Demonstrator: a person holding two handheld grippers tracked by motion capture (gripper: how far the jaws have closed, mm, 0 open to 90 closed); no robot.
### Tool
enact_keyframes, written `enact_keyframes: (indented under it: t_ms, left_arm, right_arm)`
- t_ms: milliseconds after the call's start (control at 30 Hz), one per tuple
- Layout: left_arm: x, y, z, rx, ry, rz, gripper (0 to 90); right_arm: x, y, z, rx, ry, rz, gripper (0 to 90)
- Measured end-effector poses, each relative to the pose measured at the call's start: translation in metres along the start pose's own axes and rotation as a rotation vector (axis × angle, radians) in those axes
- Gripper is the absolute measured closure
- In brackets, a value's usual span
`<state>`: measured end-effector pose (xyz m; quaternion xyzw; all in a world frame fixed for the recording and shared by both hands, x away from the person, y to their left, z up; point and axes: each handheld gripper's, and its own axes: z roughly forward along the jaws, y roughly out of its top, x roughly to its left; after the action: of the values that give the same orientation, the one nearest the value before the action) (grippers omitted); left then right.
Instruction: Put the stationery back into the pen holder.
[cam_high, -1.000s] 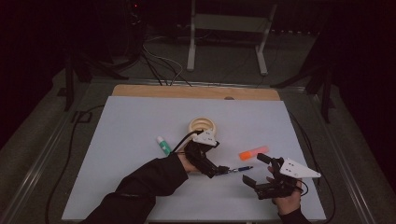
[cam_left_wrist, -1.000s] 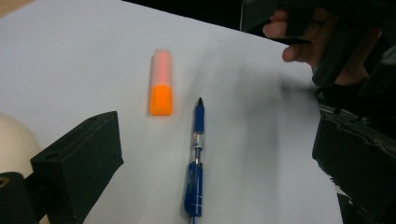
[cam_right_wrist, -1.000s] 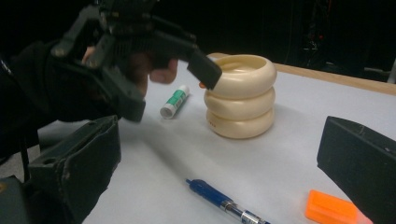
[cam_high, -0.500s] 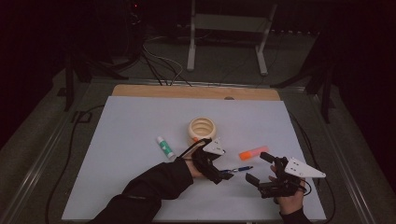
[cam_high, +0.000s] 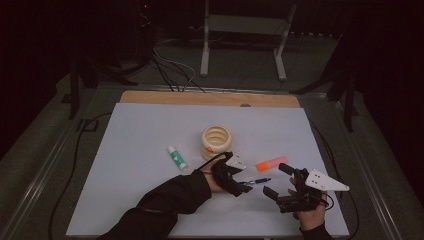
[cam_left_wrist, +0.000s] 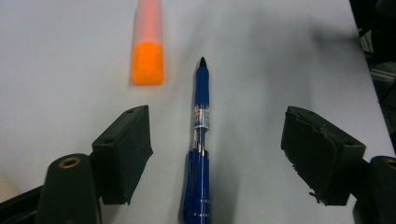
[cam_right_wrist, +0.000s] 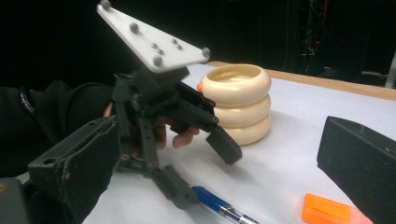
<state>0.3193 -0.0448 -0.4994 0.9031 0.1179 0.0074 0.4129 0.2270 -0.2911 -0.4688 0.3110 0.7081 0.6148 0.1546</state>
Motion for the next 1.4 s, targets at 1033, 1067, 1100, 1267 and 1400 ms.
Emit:
enact_keyframes:
  t_ms: [1033, 1067, 1100, 1267, 1400]
  left_arm:
    - [-0.001, 0.005, 0.038, 0.140, 0.043, 0.104, 61.6]
    - [-0.001, 0.006, 0.039, 0.145, 0.041, 0.105, 62.5]
    - [0.000, 0.007, 0.039, 0.141, 0.042, 0.104, 63.8]
    - [0.000, 0.010, 0.041, 0.160, 0.031, 0.108, 71.3]
    - [0.001, 0.011, 0.041, 0.173, 0.015, 0.097, 76.6]
  right_arm:
    - [0.000, -0.001, 0.000, 0.007, 0.003, 0.000, 0.0]
    - [0.000, -0.001, 0.000, 0.008, 0.001, 0.000, 0.0]
    - [0.000, -0.001, 0.000, 0.007, 0.000, -0.002, 0.0]
    - [0.000, -0.001, -0.001, 0.006, -0.004, 0.000, 0.0]
    - [0.000, -0.001, 0.000, 0.007, -0.002, -0.001, 0.0]
